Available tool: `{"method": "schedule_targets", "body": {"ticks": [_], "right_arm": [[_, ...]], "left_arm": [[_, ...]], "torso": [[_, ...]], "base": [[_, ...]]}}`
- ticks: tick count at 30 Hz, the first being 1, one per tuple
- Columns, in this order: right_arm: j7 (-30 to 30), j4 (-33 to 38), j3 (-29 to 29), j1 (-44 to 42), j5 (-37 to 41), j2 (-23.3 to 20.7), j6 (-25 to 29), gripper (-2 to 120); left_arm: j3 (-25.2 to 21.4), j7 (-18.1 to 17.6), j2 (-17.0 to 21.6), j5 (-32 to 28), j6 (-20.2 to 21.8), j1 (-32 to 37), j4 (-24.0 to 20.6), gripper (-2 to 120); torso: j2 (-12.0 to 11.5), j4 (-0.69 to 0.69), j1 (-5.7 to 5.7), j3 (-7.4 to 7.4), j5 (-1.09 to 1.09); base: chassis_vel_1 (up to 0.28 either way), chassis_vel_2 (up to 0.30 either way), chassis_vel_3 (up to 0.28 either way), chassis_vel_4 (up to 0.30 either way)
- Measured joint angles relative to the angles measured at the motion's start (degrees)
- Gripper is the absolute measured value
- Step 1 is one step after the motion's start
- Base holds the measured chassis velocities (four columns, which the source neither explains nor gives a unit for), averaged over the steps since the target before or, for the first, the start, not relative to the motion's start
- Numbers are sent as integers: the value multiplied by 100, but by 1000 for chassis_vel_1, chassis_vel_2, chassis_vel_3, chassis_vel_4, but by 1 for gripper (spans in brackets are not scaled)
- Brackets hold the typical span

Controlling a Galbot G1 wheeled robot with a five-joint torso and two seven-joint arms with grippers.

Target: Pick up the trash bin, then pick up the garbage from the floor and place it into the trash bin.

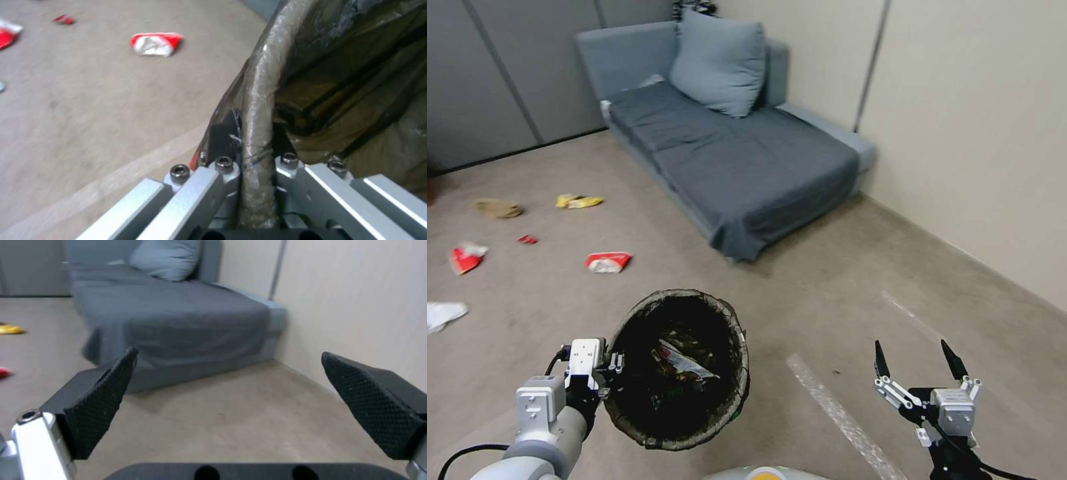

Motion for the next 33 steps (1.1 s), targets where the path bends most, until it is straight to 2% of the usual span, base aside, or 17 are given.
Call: {"method": "schedule_targets", "body": {"ticks": [21,29,33], "right_arm": [[105,-74,-100,93,-11,21,-19,100],[166,-77,-110,113,-1,9,-113,100],[213,-89,-121,121,9,3,-126,100]], "left_arm": [[12,-14,-17,31,-3,37,0,1],[22,-83,-28,48,-132,38,0,1],[22,-81,-36,57,-135,53,0,1]], "torso": [[0,0,0,0,0],[0,3,0,0,0],[0,-2,0,0,0]], "base": [[125,124,126,126],[107,102,108,106],[6,11,15,6]]}}
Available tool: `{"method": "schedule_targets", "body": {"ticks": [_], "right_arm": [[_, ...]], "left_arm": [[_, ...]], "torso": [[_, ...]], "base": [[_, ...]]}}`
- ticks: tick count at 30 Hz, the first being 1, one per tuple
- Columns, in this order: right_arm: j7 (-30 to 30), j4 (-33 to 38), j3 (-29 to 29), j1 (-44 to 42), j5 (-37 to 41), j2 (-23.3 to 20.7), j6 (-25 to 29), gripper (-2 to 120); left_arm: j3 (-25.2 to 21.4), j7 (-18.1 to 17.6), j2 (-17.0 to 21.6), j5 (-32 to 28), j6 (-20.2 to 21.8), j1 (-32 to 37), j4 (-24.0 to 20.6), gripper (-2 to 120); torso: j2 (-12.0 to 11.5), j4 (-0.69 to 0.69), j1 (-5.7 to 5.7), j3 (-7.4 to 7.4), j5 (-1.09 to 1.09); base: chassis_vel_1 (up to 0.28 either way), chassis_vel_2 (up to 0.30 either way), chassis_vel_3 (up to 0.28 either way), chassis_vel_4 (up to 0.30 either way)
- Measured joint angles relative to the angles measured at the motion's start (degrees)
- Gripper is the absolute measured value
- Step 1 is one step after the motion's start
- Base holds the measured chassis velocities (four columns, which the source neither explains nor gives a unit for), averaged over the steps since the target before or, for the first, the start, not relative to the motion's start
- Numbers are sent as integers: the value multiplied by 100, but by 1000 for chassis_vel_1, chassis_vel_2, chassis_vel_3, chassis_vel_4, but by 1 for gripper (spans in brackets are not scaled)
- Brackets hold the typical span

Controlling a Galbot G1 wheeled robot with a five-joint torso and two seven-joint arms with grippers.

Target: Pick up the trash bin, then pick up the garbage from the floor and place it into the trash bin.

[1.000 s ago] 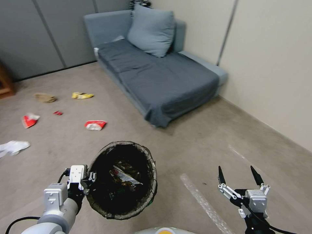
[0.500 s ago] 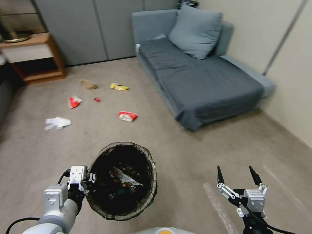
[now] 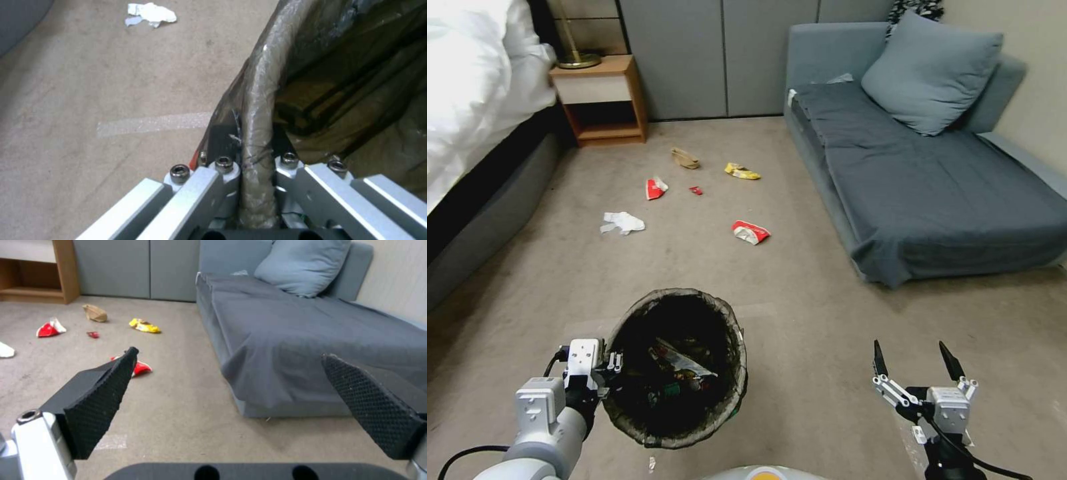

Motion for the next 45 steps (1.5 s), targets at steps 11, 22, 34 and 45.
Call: {"method": "schedule_targets", "body": {"ticks": [11,22,34,45], "right_arm": [[10,-40,-82,2,-2,-22,12,100],[13,-93,-167,6,-29,-33,35,100],[14,-123,-181,55,-23,-40,37,100],[23,-188,-223,109,-43,-16,39,100]], "left_arm": [[3,5,-33,42,2,63,0,1],[-20,-1,-51,77,3,118,0,1],[-38,-7,-56,108,51,92,0,1],[-43,-12,-62,109,62,81,-1,1]], "torso": [[0,1,0,0,0],[0,2,-1,0,1],[-1,1,0,0,-3],[-1,2,0,0,0]], "base": [[-89,82,77,-79],[-230,249,239,-227],[-289,293,289,-298],[-280,283,283,-287]]}}
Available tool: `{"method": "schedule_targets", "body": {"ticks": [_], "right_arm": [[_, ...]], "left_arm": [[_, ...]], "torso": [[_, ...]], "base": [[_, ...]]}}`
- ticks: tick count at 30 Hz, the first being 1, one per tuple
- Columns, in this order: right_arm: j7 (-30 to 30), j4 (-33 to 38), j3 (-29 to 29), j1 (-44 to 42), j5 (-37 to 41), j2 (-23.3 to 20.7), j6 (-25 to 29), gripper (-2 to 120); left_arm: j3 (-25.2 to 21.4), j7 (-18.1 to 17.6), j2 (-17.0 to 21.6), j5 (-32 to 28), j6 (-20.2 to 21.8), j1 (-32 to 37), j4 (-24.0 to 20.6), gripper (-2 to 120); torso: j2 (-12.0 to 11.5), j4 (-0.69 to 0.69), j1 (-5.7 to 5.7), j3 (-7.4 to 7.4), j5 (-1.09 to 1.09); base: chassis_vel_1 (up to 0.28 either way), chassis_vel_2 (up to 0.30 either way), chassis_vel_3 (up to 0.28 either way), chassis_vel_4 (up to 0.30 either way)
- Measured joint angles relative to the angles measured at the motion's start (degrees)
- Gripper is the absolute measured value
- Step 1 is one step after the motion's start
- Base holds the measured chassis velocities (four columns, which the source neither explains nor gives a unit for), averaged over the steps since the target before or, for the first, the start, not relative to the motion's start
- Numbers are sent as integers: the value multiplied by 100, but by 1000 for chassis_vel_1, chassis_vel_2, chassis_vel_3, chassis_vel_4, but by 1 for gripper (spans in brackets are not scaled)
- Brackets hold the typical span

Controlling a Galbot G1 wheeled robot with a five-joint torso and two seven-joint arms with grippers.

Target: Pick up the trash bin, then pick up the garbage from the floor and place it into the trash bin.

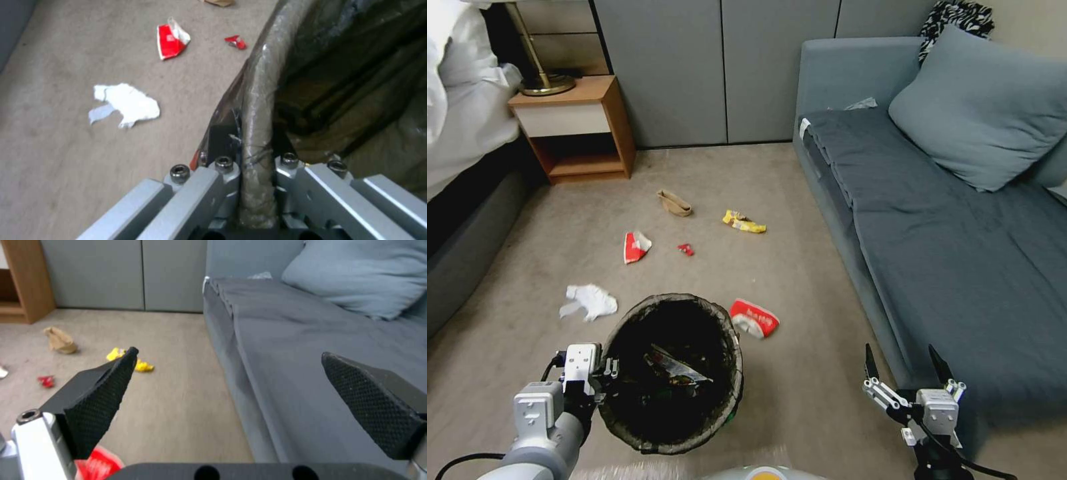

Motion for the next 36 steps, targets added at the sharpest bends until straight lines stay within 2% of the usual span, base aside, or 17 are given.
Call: {"method": "schedule_targets", "body": {"ticks": [9,28,36], "right_arm": [[-37,-19,-35,195,45,-79,-95,100],[-139,31,-111,307,163,-272,-555,100],[-810,-16,-181,641,303,-451,-1089,100]], "left_arm": [[-1,-1,2,-5,2,-7,0,1],[-48,-2,2,-42,31,-10,0,1],[-140,1,-2,-49,75,30,0,1]], "torso": [[0,0,1,2,0],[0,-1,-1,0,0],[0,0,-1,0,0]], "base": [[-244,227,237,-220],[8,-8,-7,8],[0,0,0,0]]}}
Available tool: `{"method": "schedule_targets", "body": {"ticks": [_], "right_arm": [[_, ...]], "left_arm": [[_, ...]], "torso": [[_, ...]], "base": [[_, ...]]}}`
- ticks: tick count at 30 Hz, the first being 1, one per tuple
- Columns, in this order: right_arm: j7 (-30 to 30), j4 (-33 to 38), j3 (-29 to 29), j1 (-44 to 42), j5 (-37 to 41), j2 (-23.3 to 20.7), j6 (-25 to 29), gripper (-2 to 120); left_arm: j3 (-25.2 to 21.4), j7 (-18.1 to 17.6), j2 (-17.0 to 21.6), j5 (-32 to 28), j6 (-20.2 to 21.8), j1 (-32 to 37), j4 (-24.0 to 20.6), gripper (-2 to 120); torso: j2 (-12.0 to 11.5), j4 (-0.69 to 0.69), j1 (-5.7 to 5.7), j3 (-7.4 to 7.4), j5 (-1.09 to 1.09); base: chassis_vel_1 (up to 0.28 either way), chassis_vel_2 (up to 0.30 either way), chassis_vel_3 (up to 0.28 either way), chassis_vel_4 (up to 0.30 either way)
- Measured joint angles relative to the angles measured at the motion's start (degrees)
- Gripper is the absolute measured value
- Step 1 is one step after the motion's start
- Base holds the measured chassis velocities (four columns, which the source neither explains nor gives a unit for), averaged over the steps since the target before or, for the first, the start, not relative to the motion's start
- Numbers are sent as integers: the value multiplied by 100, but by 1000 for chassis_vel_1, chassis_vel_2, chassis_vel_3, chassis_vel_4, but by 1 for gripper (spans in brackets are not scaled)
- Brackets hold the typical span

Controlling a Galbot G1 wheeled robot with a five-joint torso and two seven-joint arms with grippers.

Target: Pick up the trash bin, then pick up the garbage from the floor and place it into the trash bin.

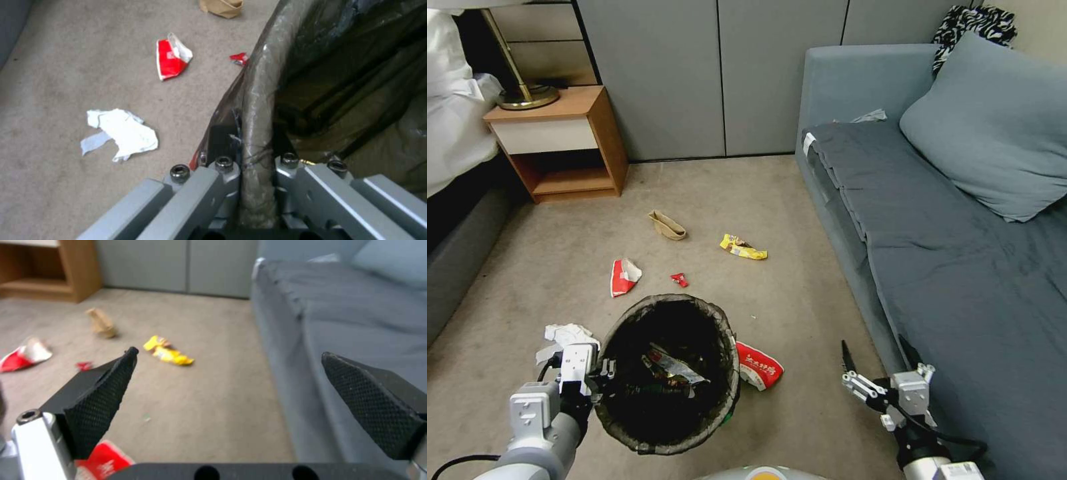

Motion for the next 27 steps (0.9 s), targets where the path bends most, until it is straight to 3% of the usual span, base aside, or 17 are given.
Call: {"method": "schedule_targets", "body": {"ticks": [3,12,27], "right_arm": [[-121,-37,-39,115,47,-32,-195,100],[-1228,-357,-248,926,169,-83,-1462,100],[-1565,-1440,-1086,2346,684,-481,-2428,100]], "left_arm": [[-27,0,1,0,2,14,0,1],[-211,70,-37,12,5,112,0,1],[-407,82,-83,-112,65,173,0,1]], "torso": [[0,0,0,0,0],[0,-2,0,0,-1],[0,0,0,0,0]], "base": [[0,0,0,0],[0,0,0,0],[0,0,0,0]]}}
